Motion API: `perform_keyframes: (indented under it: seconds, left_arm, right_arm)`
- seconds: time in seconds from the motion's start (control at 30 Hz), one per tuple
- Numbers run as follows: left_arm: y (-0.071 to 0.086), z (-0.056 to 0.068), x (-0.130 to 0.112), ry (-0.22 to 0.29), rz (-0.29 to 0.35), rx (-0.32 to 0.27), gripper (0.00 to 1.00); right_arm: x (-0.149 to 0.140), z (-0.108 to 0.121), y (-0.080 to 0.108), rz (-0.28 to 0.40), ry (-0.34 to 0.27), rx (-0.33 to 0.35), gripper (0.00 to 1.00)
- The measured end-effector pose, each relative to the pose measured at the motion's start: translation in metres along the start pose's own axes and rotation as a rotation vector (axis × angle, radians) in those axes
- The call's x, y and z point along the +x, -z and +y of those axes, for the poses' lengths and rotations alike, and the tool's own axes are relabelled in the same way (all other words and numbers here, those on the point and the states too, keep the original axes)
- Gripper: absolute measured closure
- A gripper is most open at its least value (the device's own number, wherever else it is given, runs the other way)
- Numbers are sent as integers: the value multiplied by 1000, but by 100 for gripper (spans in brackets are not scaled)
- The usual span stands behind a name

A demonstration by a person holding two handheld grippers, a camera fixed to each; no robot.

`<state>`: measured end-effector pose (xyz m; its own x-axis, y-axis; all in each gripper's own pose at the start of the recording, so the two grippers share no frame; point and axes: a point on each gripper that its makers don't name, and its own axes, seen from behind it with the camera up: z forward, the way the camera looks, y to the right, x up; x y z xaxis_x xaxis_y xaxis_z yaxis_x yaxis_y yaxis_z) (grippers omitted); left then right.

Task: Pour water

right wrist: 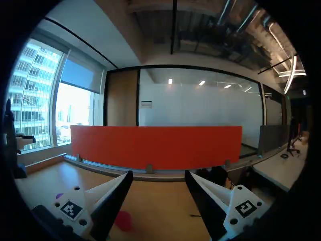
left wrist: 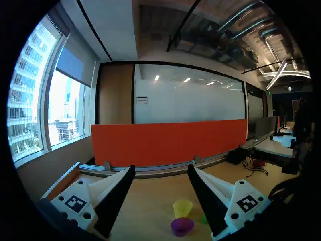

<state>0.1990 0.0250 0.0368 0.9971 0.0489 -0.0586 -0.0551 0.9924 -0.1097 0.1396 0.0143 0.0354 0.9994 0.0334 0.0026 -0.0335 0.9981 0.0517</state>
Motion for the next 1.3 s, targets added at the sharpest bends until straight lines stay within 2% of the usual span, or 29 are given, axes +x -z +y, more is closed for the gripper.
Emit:
perform_keyframes:
  seconds: [0.17,0.3,0.6,0.87,1.07,1.3]
  left_arm:
    - [-1,9,-2,-4,-12,-45,3]
    - [-4,18,-4,-7,-23,-85,4]
    - [-9,42,1,-12,-29,-190,4]
    - [-10,73,6,5,-34,-314,4]
    - [-8,91,12,24,-21,-397,3]
    - [-11,98,12,16,-31,-426,3]
  right_arm:
    - [-1,-4,0,-7,-12,32,1]
    - [3,-13,1,-3,-26,88,1]
    - [13,-47,6,5,-10,254,1]
    - [23,-81,17,18,9,405,0]
    - [20,-94,21,5,25,462,0]
    - [15,-105,25,-8,64,505,0]
